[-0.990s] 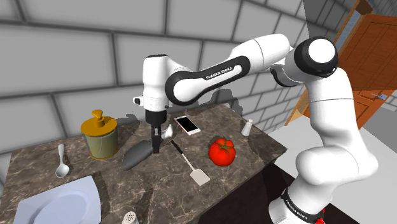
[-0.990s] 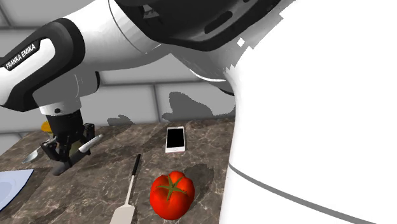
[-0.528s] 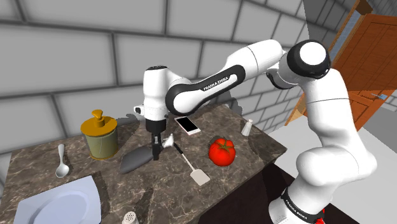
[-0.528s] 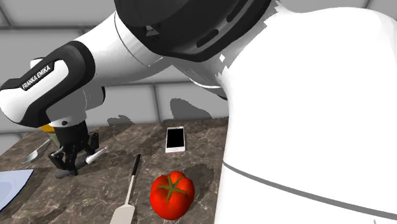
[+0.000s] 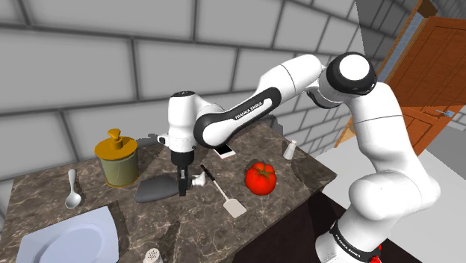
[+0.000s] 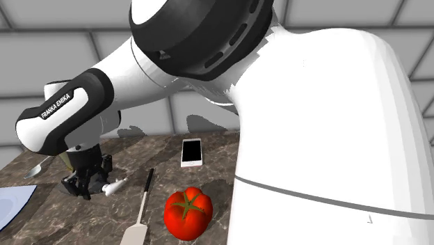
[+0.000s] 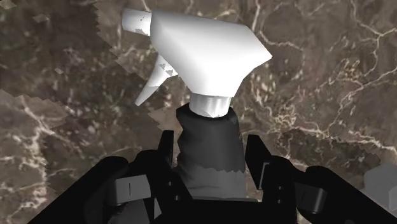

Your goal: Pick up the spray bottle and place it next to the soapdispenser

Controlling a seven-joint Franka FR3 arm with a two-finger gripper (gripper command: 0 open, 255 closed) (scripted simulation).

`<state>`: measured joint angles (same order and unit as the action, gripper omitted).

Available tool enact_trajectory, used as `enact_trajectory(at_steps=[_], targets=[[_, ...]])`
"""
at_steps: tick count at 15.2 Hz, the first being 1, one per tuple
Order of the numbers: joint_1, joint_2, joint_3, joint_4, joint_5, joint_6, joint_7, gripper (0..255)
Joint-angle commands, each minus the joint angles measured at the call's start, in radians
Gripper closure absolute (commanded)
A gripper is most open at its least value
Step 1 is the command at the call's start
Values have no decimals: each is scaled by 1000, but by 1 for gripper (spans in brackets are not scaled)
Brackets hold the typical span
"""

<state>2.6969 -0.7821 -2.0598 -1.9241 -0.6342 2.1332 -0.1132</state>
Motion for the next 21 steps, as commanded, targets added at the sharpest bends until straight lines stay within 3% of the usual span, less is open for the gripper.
enact_trajectory(at_steps=[1,10,11,16,21], targets=[[12,-14,-17,-1,-14,15,6,255],[20,-24,-29,-1,-23,26,9,255],[20,-24,-29,-1,-23,26,9,0],[20,-24,-29,-1,-23,26,9,0],[-29,33,45,32,41,-62,-28,0]])
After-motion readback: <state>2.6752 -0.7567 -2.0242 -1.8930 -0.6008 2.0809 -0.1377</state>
